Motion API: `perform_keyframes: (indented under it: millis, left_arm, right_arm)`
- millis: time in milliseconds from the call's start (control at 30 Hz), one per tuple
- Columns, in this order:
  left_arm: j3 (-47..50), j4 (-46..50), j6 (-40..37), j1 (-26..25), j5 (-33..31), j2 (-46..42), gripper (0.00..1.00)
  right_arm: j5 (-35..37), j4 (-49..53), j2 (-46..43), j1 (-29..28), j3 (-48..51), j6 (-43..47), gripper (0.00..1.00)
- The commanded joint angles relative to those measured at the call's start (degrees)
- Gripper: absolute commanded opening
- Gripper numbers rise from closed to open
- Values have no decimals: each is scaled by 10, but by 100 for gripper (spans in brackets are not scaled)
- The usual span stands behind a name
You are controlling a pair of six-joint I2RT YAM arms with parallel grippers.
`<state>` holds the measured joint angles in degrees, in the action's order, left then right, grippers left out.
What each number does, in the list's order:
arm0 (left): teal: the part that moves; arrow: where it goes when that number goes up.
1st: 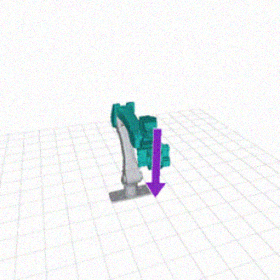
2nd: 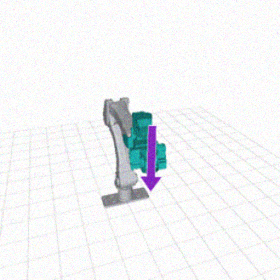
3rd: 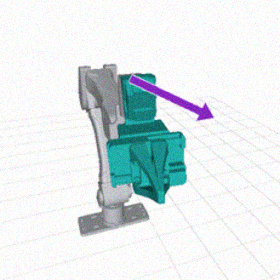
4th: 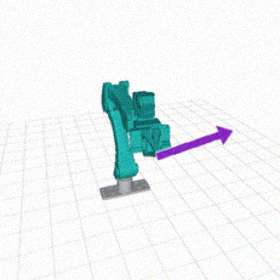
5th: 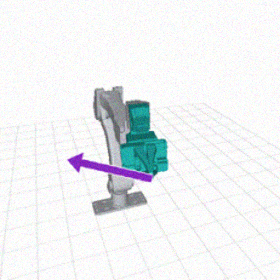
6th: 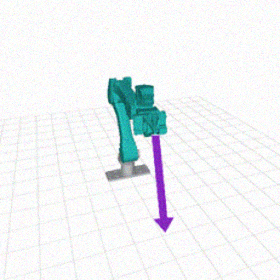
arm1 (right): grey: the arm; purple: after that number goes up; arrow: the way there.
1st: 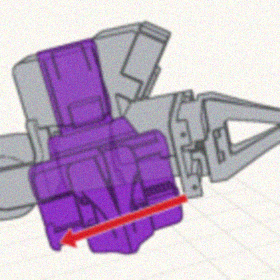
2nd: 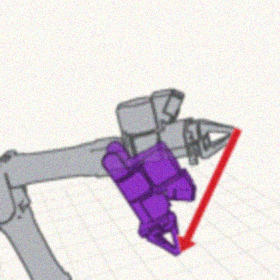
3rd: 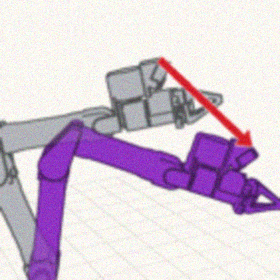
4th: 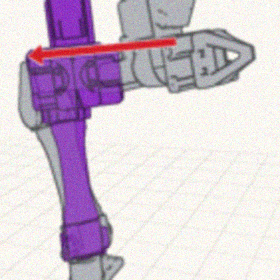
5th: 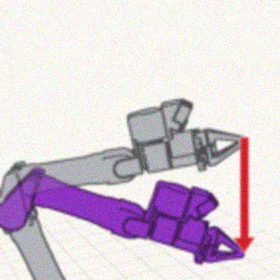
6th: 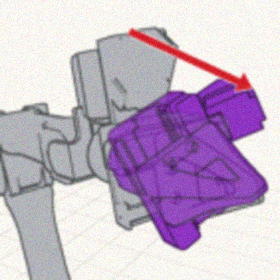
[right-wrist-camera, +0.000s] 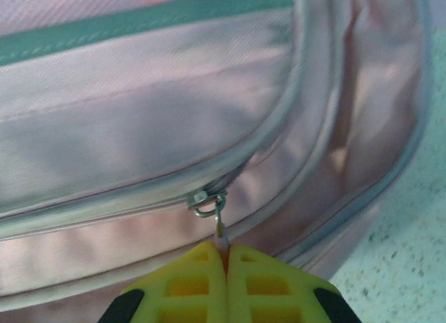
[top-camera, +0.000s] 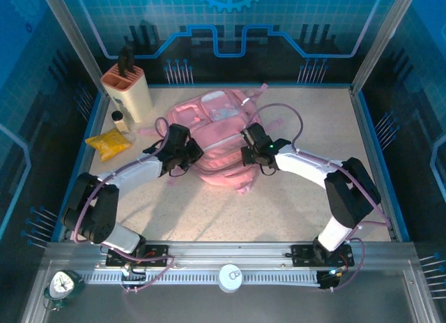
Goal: Pack the student bag
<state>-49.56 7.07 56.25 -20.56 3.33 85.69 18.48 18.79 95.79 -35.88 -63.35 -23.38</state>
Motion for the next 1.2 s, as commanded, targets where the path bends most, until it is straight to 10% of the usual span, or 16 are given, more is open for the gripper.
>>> perform_keyframes:
  millis: [0,400,567,900,1167]
  left_arm:
    - [-35,82,-88,66,-29,-19,0]
    - [-148,104,-171,155,40,61,0]
    - [-79,53,-106,155,82,9,44]
    - [131,-92,173,-39,-34,-116,58]
    - [49,-96,179,-86,-65,-6,46]
  right_arm:
    - [34,28,3,5,-5,38,0]
    - [-31,3,-15,-170,41,-30,0]
    - [-14,8,-5,-170,30,-47,0]
    - [-10,-3,2,-170,33,-55,0]
    - [8,-7,-4,-171,36,-54,0]
